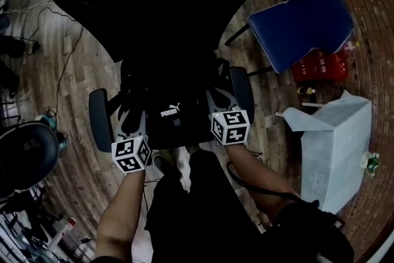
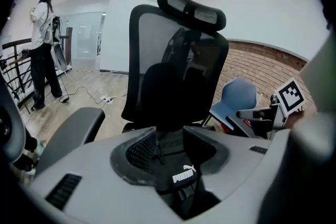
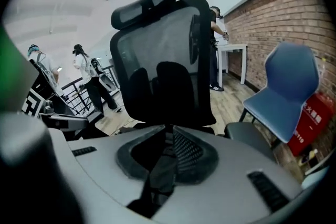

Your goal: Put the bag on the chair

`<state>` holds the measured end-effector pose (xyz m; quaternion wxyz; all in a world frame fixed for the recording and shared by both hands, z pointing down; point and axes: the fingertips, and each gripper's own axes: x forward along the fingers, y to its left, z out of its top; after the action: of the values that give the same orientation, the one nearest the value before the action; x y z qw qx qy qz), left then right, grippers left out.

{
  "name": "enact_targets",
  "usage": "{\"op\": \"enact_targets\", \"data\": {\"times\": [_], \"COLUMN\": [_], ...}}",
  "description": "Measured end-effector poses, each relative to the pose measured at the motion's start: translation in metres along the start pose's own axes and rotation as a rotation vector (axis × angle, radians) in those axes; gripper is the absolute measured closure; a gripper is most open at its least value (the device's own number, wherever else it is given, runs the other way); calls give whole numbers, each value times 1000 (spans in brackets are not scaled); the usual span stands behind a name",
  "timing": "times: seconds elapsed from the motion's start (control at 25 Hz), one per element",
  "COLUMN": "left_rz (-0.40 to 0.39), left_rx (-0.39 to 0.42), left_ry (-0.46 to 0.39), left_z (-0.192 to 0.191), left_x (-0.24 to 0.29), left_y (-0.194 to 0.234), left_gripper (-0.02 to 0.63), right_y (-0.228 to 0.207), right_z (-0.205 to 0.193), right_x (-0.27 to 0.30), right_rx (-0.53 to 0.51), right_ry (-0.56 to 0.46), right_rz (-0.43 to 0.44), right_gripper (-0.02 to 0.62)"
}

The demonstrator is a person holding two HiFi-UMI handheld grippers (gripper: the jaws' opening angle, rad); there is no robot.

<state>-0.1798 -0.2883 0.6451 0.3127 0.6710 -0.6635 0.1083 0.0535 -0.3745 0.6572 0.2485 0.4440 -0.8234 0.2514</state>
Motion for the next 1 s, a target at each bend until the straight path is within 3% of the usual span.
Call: {"op": "enact_targets", "data": {"times": [0.36,0.52,0.64,0.8,1.0], "left_rz": [-56,-95,-115,-121,-183], "left_rx": [5,53,79,44,135], "left_ry": [-140,-206,-264,-350,-462], "left_z": [59,92,118,158,197], "left_x": [-63,-96,-124,-165,-219], "left_y": [-24,-32,-40,-49,-69], "left_gripper": [543,589,595,595,597], "right_y": [47,73,86,110,137], "right_z": [78,110,130,154,183], "right_x": [-71,-109,-140,-181,-223], "right_rx": [-89,-144,-147,-156,-148], "right_ry": [-152,-216,-270,-317,-404], "right_rz": [92,124,129,149,142], "right_gripper": [554,563,571,577,578]}}
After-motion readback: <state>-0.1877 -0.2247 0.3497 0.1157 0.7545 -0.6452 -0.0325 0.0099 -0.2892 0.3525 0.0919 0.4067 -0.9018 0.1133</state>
